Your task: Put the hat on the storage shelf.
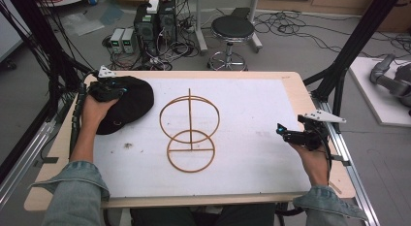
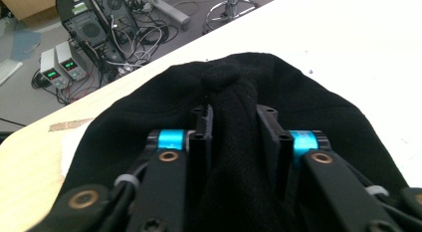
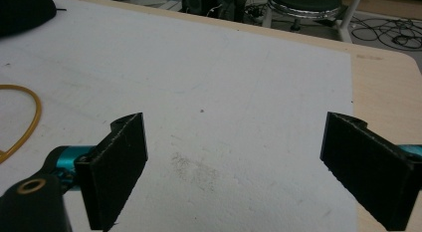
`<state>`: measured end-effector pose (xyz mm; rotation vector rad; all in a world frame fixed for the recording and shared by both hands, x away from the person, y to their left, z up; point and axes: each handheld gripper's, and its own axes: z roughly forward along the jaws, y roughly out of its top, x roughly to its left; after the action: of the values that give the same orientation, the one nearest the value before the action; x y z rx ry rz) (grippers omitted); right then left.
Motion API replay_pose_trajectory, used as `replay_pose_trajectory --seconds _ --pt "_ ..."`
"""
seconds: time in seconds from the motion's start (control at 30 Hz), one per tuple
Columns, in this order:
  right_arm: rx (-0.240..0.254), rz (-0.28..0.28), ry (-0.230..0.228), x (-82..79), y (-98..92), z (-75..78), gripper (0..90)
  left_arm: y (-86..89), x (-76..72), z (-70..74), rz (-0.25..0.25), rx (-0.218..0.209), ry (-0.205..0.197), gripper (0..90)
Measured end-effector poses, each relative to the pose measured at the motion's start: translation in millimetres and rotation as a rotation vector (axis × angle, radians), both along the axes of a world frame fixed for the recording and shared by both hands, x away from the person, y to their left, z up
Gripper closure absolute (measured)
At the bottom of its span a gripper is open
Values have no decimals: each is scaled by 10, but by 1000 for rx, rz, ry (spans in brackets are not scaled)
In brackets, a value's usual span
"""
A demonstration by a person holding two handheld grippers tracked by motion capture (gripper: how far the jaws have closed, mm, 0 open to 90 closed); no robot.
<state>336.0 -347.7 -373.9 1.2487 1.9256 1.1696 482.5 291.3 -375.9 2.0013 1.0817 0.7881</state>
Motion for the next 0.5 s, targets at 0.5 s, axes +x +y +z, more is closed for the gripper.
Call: replay_pose_trajectory --seconds 0.5 --pt "0 -1 1 0 -4 5 110 98 -105 169 -20 -48 -71 835"
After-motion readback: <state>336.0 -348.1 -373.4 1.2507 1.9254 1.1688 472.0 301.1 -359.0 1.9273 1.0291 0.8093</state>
